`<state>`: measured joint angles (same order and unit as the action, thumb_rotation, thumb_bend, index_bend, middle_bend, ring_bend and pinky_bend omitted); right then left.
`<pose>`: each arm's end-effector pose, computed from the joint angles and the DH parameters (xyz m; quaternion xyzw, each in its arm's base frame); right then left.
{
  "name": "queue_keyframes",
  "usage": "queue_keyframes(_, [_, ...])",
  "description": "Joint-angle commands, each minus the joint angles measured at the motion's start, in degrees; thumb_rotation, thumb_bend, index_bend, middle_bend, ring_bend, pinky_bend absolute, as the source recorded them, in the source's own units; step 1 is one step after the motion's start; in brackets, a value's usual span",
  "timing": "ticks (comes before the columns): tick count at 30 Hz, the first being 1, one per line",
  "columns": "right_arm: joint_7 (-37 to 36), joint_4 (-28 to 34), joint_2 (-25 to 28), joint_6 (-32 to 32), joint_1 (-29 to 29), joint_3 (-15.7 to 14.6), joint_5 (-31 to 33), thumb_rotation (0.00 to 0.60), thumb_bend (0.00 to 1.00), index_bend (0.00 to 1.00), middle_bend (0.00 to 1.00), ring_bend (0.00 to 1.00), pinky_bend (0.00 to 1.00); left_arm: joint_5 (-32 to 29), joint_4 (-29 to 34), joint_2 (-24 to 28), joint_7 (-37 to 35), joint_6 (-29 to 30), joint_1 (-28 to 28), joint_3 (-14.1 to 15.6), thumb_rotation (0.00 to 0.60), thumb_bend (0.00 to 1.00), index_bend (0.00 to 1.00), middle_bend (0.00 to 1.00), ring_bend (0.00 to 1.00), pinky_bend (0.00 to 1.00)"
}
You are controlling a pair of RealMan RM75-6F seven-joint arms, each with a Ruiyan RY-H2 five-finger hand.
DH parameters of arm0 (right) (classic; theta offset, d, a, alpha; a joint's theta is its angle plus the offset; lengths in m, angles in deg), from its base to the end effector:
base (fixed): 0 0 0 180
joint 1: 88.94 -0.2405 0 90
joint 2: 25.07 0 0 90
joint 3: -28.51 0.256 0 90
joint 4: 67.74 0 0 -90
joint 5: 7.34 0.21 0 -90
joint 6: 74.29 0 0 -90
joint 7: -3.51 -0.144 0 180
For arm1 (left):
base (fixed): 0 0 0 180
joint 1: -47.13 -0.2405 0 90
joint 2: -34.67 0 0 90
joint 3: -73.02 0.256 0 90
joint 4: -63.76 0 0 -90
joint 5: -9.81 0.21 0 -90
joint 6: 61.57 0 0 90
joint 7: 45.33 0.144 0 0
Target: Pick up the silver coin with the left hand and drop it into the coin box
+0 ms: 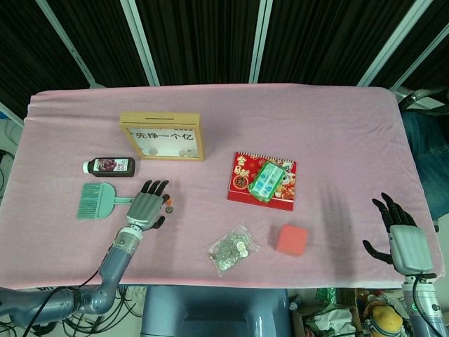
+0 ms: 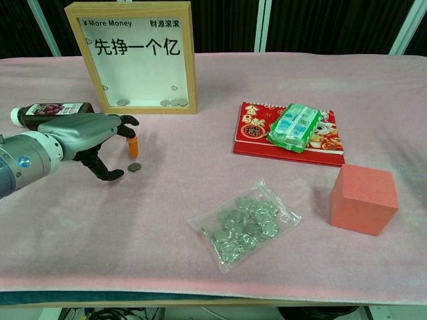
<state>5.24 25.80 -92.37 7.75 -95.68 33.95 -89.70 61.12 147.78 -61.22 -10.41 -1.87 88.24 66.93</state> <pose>-0.3027 -0.1995 0.1416 0.5763 -0.4104 0.4005 0.5823 -0.1692 0.3142 -0.0565 -0.7484 -0.3937 -0.2787 0.4553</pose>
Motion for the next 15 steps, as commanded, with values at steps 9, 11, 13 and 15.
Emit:
queue_keyframes(9, [-0.1,0.0,0.1,0.1,0.0,-0.1,-0.3,0.6,0.16,0.12,0.01,0.09,0.19,0.8,0.6,-0.1,0.2,0.4,0.0,-0.1,0.6,0.35,0.41,0.03,0.0,0.0])
queue_keyframes(11, [-0.2,0.0,0.1,0.1,0.0,-0.1,-0.3,0.6,0.16,0.12,0.01,0.09,0.19,0.7,0.6,-0.1,0.4,0.3,0.0,0.0,0.6,0.35,0.41,0.03,0.0,0.0])
queue_keyframes(13, [-0.2,0.0,0.1,0.1,0.0,-0.1,-0.2,0.6,0.16,0.12,0.01,0.09,0.19,0.5,0.6,-0.1,0.6,0.2,0.1,-0.1,0.6,0.35,0.41,0.03,0.0,0.0])
queue_keyframes(15, [-0.2,0.0,0.1,0.0,0.0,0.0,-0.1,0.6,0.16,0.12,0.01,0.09,0.19,0.4,0.6,-0.1,0.5,0.1,0.1,-0.2,0.6,0.35,0.41,0.03,0.0,0.0])
